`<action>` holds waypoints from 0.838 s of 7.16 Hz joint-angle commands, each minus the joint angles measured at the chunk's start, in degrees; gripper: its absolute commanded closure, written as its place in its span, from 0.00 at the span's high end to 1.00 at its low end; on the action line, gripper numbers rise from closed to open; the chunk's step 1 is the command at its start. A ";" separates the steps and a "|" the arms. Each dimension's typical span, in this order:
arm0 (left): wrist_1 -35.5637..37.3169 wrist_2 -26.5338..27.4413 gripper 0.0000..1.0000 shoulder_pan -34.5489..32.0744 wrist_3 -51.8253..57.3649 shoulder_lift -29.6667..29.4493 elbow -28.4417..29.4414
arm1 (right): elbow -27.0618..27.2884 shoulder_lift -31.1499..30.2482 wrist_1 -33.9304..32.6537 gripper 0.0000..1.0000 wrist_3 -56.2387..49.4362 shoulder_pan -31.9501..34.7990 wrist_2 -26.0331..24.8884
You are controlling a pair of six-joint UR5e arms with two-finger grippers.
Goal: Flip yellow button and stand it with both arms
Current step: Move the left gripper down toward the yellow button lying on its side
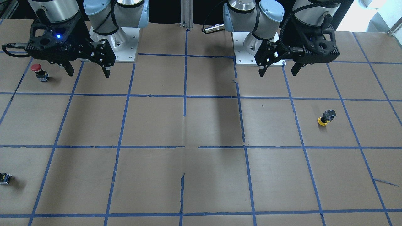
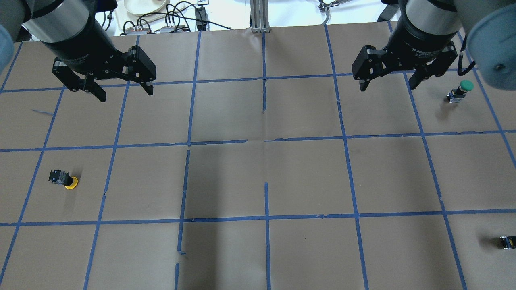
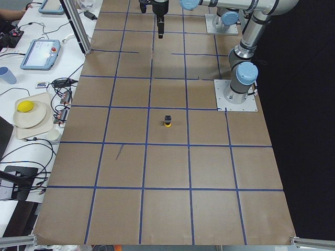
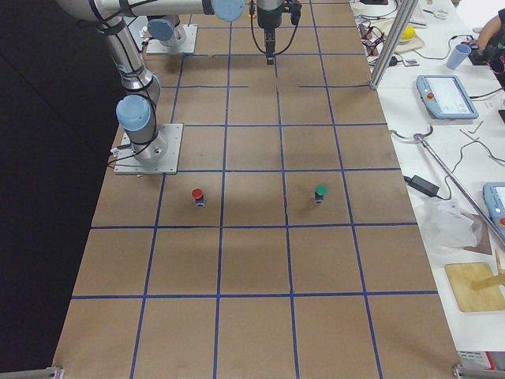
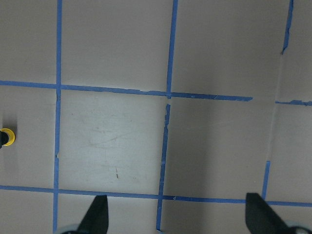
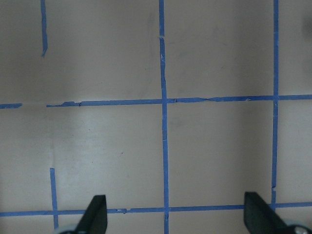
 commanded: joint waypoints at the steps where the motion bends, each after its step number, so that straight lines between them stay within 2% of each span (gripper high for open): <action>1: 0.46 0.13 1.00 0.00 0.04 0.58 -0.18 | 0.02 -0.01 0.09 1.00 0.00 0.00 0.00; 4: -1.11 3.55 0.99 1.49 0.13 0.33 -0.44 | 0.02 -0.01 0.09 1.00 0.00 0.00 0.00; 6: -1.03 2.77 1.00 7.53 0.83 -0.55 -1.92 | 0.02 -0.01 0.00 1.00 0.00 0.00 0.00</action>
